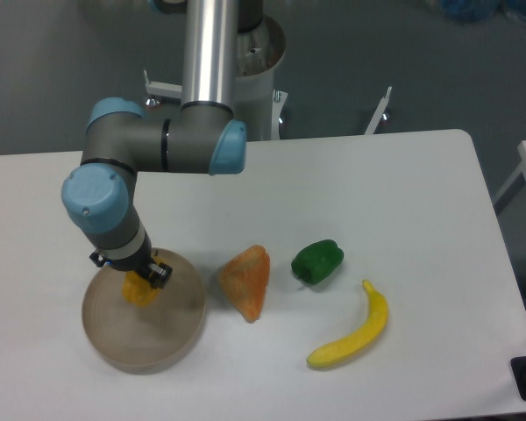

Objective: Place the yellow pepper on the plate
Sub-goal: 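Lower the yellow pepper onto the plate and open the gripper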

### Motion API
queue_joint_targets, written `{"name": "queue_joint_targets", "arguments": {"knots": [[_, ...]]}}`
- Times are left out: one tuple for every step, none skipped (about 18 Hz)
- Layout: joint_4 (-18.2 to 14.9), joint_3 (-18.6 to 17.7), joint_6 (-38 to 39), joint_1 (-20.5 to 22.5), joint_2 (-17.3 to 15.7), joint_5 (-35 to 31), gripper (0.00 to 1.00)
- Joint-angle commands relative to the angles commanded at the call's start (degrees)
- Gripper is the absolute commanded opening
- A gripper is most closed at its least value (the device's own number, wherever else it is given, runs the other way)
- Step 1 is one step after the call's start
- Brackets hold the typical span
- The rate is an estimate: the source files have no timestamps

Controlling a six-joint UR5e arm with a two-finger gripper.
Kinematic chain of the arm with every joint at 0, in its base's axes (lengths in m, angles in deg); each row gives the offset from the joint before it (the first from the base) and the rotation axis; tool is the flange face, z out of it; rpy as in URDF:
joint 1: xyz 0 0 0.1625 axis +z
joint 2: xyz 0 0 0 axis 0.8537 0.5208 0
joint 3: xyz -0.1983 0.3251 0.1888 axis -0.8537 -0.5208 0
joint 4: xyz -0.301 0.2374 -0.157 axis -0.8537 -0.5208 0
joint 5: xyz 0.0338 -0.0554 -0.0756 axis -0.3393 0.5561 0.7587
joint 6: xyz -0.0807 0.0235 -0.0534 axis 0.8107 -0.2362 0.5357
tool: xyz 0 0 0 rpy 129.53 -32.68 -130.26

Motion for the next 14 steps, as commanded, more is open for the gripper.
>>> {"name": "queue_joint_targets", "arguments": {"knots": [[0.00, 0.00, 0.00, 0.00, 0.26, 0.00, 0.35], [0.00, 0.09, -0.09, 0.00, 0.35, 0.00, 0.35], [0.00, 0.00, 0.00, 0.00, 0.44, 0.00, 0.35], [0.00, -0.09, 0.00, 0.00, 0.70, 0.00, 0.35], [0.00, -0.09, 0.00, 0.00, 0.88, 0.00, 0.35], [0.00, -0.09, -0.09, 0.00, 1.14, 0.00, 0.35], [-0.09, 0.00, 0.00, -0.09, 1.14, 0.00, 0.35], [0.00, 0.00, -0.09, -0.09, 1.23, 0.09, 0.35], [0.00, 0.00, -0.09, -0.18, 1.23, 0.09, 0.35], [0.00, 0.09, -0.09, -0.18, 1.32, 0.09, 0.35], [0.00, 0.09, -0.09, -0.18, 1.49, 0.17, 0.35], [0.00, -0.09, -0.09, -0.18, 1.58, 0.09, 0.35], [-0.09, -0.17, -0.09, -0.18, 1.58, 0.09, 0.36], [-0.17, -0.09, -0.09, -0.27, 1.58, 0.09, 0.38]]}}
